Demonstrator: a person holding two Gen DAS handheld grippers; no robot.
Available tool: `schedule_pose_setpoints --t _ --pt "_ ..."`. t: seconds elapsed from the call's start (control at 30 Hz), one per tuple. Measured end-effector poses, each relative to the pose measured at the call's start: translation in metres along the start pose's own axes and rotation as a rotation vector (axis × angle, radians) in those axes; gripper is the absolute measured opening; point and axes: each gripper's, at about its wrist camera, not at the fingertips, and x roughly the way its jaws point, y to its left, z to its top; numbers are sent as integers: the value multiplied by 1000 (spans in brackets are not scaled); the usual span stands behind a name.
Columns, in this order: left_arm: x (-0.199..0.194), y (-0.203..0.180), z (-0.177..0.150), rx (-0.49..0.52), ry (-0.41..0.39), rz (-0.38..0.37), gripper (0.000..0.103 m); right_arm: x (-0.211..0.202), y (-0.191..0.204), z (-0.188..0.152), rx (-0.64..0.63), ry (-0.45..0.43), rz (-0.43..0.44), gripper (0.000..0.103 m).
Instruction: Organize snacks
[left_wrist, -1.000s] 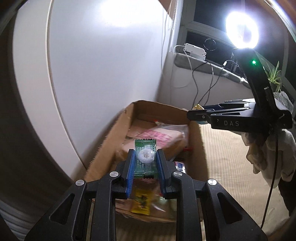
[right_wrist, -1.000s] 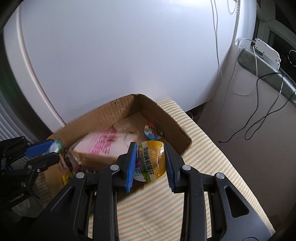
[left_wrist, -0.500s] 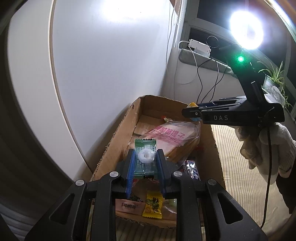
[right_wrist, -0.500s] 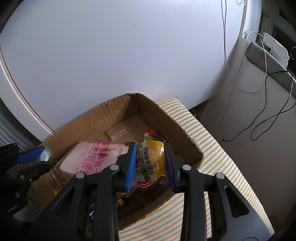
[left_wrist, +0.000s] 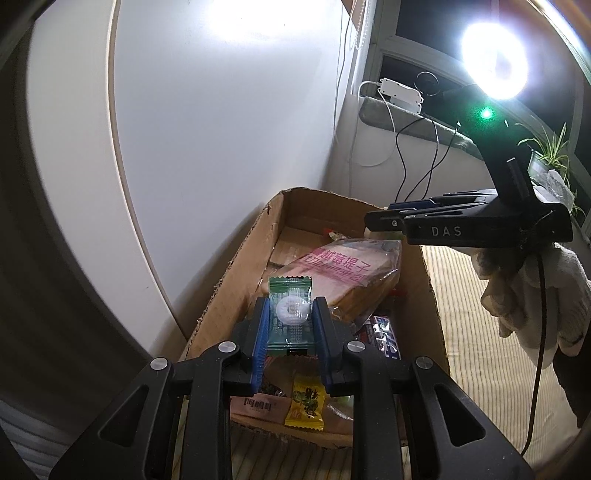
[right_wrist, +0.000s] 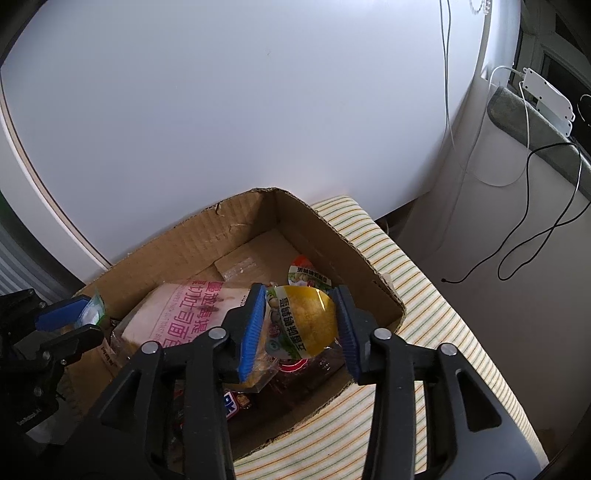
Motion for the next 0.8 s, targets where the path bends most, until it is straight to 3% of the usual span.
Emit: schedule_pose_setpoints --t 0.1,0.17,0.3,0.37,0.53,0.63,0.8 --pt "-1 0 0 0 -1 3 23 -3 1 -1 -6 1 2 49" --pt "-2 -1 0 1 -3 5 28 -5 3 -1 -13 -6 -8 60" --pt "-5 -2 -1 4 -7 5 34 -11 6 -2 -8 -20 -7 65" --pt "-6 -2 -2 6 -9 5 35 -14 7 -2 -10 -27 -11 73" --pt "-11 -4 -3 6 -12 5 49 -17 9 -4 -2 -34 -14 76" --pt "-13 -6 -4 15 -10 9 57 -19 10 -6 -4 -31 -16 86" --pt "-16 -6 -6 12 -5 16 64 -26 12 -9 10 -44 -20 87"
